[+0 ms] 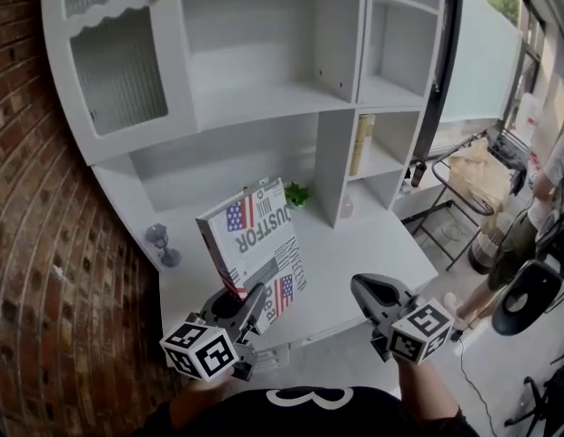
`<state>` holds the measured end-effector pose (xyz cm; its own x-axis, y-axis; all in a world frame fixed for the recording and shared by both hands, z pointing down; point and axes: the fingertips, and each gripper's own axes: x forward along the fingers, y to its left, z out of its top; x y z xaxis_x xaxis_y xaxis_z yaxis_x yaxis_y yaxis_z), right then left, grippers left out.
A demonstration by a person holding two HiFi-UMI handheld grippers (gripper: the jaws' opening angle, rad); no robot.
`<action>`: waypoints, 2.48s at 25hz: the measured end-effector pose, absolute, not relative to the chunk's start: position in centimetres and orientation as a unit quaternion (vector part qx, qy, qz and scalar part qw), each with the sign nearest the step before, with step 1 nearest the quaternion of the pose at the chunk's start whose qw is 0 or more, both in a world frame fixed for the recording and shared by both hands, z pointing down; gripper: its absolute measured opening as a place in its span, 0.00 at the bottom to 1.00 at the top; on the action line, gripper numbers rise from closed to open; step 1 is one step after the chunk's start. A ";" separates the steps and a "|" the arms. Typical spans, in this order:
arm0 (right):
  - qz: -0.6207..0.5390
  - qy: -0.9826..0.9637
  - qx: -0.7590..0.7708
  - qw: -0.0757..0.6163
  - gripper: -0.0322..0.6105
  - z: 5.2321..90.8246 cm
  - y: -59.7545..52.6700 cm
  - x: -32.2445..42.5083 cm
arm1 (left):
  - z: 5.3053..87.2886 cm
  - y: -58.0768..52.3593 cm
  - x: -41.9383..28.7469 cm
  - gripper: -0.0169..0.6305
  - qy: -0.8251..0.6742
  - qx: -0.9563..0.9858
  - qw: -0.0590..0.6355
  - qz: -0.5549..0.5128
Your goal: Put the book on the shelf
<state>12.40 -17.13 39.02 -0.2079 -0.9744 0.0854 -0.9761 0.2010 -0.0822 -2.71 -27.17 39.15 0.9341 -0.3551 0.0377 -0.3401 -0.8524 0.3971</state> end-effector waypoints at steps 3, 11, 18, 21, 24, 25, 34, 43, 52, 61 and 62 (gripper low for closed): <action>0.061 -0.776 0.628 -0.004 0.07 39.2 -18.6 13.3 | 39.0 -28.6 -2.0 0.26 -0.186 0.962 0.198 -0.020; 0.061 -0.799 0.598 -0.022 0.07 38.9 -22.8 14.0 | 36.8 -31.5 -1.3 0.26 -0.219 0.962 0.161 -0.024; 0.055 -0.833 0.550 -0.025 0.07 37.0 -26.3 15.1 | 33.5 -33.6 -1.0 0.26 -0.274 0.952 0.130 -0.046; 0.049 -0.846 0.531 -0.024 0.07 36.0 -27.9 16.2 | 31.9 -34.1 -0.4 0.26 -0.291 0.947 0.122 -0.057; 0.041 -0.861 0.507 -0.027 0.07 35.0 -29.4 16.8 | 30.3 -34.7 0.1 0.26 -0.309 0.942 0.113 -0.068; 0.037 -0.865 0.499 -0.028 0.07 34.6 -29.8 17.0 | 29.9 -34.8 0.3 0.26 -0.315 0.940 0.107 -0.072; 0.030 -0.892 0.451 -0.027 0.07 34.1 -32.4 18.3 | 26.6 -36.6 2.7 0.26 -0.341 0.933 0.085 -0.079; 0.015 -0.905 0.423 -0.034 0.07 33.1 -33.8 20.3 | 19.6 -38.5 4.1 0.26 -0.382 0.920 -0.016 -0.092; 0.017 -0.910 0.412 -0.032 0.07 33.1 -34.2 22.0 | 14.2 -40.6 6.3 0.26 -0.403 0.908 -0.045 -0.108; 0.025 -0.911 0.411 -0.017 0.07 34.1 -34.0 24.3 | 10.8 -44.4 7.7 0.26 -0.440 0.890 -0.062 -0.101; 0.026 -0.911 0.412 -0.017 0.07 34.1 -34.0 24.6 | 10.8 -44.9 7.8 0.26 -0.445 0.888 -0.062 -0.099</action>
<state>24.58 -34.03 34.14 -0.6599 -0.7513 -0.0092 -0.7496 0.6592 -0.0605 7.85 -44.87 10.81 0.5836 -0.7785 -0.2311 -0.8030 -0.5956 -0.0215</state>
